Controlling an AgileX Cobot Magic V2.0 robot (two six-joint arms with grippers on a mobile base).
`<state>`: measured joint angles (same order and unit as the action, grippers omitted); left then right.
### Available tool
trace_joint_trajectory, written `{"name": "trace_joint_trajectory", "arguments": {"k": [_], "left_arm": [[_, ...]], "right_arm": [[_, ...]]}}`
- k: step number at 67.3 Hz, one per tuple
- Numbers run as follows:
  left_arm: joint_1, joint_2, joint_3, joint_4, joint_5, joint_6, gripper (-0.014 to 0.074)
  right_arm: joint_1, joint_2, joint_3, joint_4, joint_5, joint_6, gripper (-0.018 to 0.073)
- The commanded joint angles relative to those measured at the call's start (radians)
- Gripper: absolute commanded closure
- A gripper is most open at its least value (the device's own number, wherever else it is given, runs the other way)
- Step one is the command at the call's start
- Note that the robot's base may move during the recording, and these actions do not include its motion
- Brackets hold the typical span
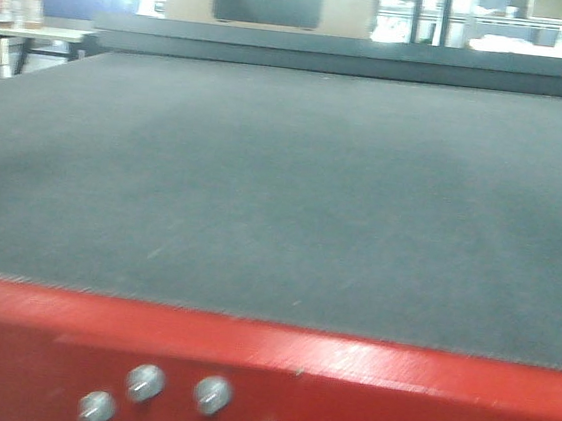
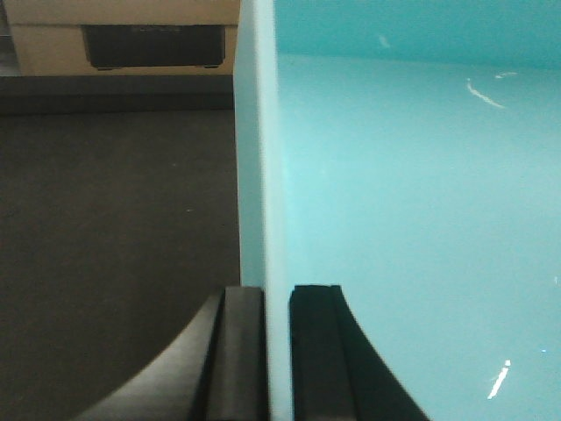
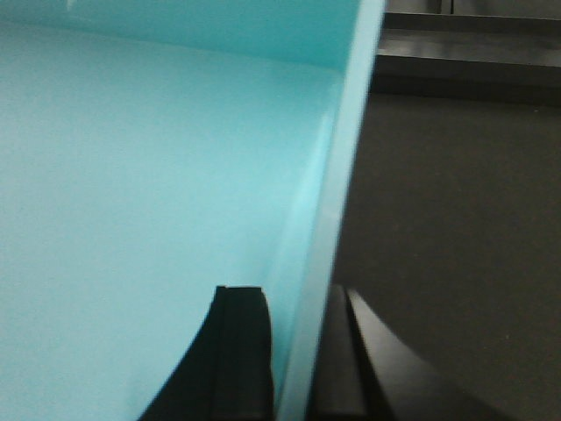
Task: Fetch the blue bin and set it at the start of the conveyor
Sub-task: 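Hold the bin in both grippers while the base turns toward the red conveyor, then carry the bin with both grippers over the grey conveyor belt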
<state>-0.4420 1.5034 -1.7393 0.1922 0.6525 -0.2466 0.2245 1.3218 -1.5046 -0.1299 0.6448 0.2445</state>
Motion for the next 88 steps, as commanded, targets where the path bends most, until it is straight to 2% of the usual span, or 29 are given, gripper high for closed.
{"name": "trace_joint_trajectory", "arguments": {"k": [1,88], "left_arm": [[-0.02,-0.01,-0.01,-0.072,-0.066,-0.007,0.0708],[-0.02,-0.01,-0.01,-0.072,-0.066,-0.007,0.0708]], "right_arm": [[0.016,-0.007,-0.011,0.063,-0.103,-0.026,0.0712],[0.016,-0.007,-0.011,0.063,-0.103,-0.026,0.0712]]}}
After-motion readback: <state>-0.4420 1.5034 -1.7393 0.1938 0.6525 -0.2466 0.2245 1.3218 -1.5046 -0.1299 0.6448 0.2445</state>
